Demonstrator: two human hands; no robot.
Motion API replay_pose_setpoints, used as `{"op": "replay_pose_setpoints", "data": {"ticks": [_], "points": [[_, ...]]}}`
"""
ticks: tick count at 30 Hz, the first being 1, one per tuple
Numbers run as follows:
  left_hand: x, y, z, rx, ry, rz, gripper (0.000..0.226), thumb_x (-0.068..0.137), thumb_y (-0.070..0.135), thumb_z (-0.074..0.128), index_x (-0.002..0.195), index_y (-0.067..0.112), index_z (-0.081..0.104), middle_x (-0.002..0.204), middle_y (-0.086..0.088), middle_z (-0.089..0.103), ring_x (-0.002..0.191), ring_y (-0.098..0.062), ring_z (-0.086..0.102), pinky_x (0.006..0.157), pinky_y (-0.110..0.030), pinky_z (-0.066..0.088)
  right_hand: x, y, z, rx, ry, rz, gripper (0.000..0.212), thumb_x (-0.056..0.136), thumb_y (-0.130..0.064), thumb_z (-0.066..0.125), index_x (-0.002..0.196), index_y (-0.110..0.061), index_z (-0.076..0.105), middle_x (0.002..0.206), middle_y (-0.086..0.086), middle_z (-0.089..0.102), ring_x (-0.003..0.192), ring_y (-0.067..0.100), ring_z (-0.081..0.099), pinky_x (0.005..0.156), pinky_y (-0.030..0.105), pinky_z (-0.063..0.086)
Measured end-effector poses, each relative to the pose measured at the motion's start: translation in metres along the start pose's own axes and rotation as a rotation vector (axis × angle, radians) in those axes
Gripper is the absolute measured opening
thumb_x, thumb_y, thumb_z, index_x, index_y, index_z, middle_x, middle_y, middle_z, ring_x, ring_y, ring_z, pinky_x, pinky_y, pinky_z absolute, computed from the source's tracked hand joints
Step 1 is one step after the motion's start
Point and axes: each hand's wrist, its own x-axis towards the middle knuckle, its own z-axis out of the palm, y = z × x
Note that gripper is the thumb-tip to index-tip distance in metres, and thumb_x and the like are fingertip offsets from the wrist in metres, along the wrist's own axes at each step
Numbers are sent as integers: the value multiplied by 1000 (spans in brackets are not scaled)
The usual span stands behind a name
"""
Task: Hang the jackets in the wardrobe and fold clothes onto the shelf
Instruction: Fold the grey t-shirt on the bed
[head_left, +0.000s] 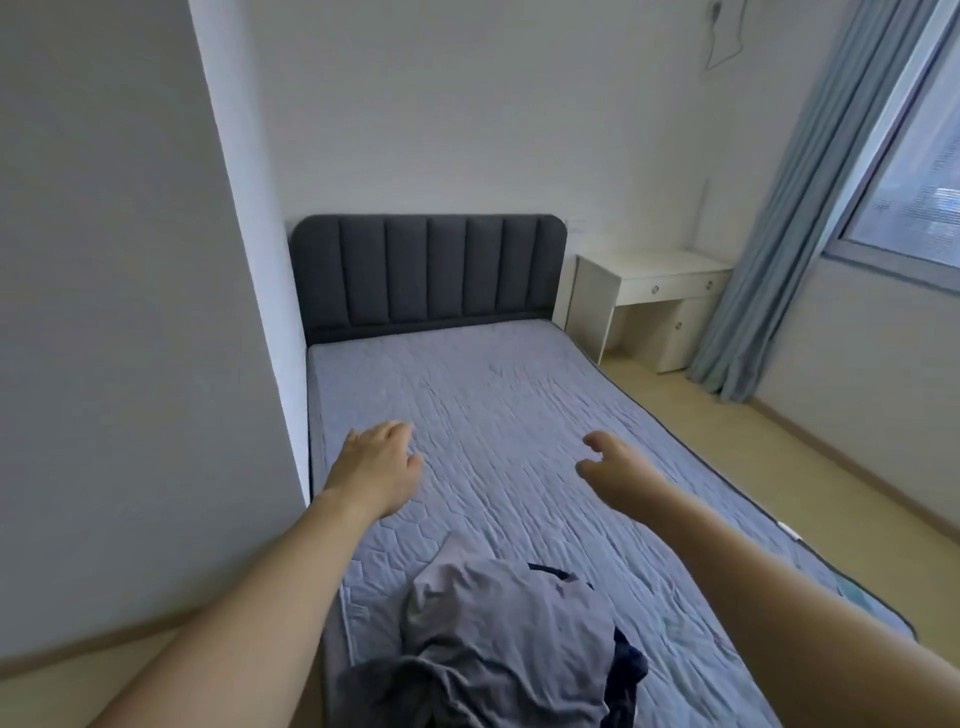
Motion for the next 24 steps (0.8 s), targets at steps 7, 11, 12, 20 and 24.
{"op": "replay_pose_setpoints", "data": {"ticks": [7, 11, 12, 20, 24], "points": [[45, 64, 92, -110, -109, -189, 49, 100, 35, 39, 144, 13, 40, 147, -9, 44, 131, -28, 44, 107, -38, 35, 91, 113, -8, -1, -217, 34, 51, 95, -21, 47, 145, -18, 37, 146, 7, 43, 83, 10, 60, 65, 27, 52], [77, 94, 172, -194, -191, -282, 46, 97, 31, 43, 141, 17, 43, 144, -9, 47, 129, -28, 48, 103, -37, 40, 145, 182, 8, -112, -300, 15, 48, 95, -18, 44, 142, -20, 41, 146, 7, 43, 96, 15, 60, 68, 24, 47], [84, 104, 195, -219, -197, -313, 42, 96, 30, 44, 136, 17, 48, 138, -9, 52, 124, -27, 51, 99, -36, 41, 159, 200, 16, -146, -326, -7, 47, 94, -17, 43, 142, -20, 42, 147, 6, 42, 103, 18, 58, 72, 25, 46], [79, 199, 386, -314, -576, -499, 22, 94, 24, 43, 108, 16, 58, 118, -11, 62, 109, -31, 57, 85, -32, 42, 252, 313, 118, -412, -711, -301, 46, 94, -17, 44, 139, -23, 44, 145, 3, 43, 125, 23, 48, 97, 31, 42], [35, 231, 487, -256, -824, -665, 39, 92, 27, 49, 124, 6, 54, 131, -17, 56, 120, -33, 54, 96, -38, 44, 250, 369, 199, -537, -939, -527, 45, 92, -16, 45, 137, -23, 44, 142, 0, 41, 125, 25, 47, 99, 32, 40]]}}
